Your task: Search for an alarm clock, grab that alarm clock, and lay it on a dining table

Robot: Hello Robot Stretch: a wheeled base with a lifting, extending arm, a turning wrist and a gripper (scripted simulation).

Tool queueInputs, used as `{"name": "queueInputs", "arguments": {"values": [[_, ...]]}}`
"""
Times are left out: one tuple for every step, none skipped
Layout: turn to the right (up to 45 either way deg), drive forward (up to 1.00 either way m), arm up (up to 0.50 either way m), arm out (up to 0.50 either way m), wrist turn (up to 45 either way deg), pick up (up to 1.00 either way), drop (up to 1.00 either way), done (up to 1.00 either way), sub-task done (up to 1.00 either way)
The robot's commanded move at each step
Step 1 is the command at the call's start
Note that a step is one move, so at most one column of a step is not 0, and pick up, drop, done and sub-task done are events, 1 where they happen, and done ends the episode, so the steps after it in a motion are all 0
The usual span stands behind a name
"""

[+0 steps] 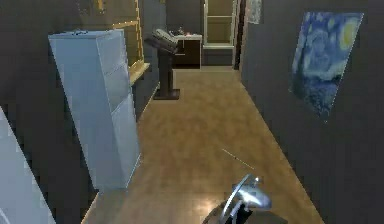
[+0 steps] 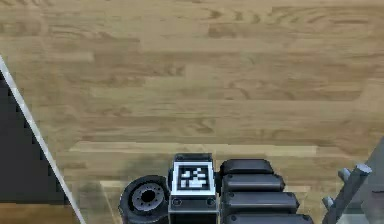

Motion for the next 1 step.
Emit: {"name": "queueInputs", "arguments": {"values": [[0.0,1.0,0.0,0.0,0.0,0.0,0.0,0.0,0.0]]}}
